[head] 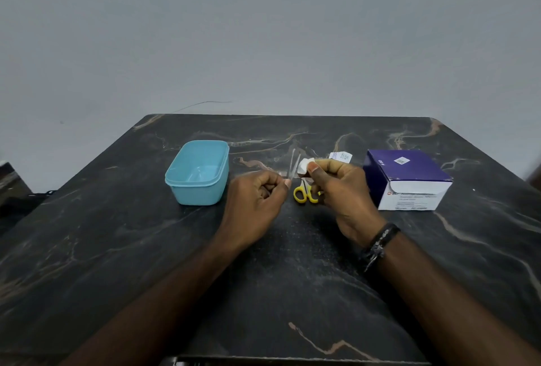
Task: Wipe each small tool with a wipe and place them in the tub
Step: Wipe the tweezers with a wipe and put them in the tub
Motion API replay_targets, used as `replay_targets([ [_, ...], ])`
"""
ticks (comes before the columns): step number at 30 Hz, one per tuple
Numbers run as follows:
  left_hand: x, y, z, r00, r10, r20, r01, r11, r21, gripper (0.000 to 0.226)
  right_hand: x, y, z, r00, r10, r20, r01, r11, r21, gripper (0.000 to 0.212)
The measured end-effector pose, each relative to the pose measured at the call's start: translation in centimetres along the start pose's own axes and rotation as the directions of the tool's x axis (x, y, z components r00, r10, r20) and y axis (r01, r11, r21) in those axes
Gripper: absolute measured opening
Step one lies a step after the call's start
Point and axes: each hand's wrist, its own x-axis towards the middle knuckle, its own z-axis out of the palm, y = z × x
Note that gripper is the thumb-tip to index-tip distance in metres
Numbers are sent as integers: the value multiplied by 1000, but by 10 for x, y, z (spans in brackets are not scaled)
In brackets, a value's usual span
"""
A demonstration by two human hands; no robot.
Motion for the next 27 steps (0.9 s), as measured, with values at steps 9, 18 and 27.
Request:
replay_targets([
  [9,-5,-3,-2,996,-72,50,75,995,-67,17,-2,0,2,999,-27,26,28,999,-37,10],
  [18,-8,-3,0,1000,22,17,-23,998,58,11,-3,3,2,998,-45,54,50,993,-110,14],
  [27,-9,-2,2,989,151,-5,-148,977,155,6,-5,4,5,995,-35,93,47,990,-132,17],
])
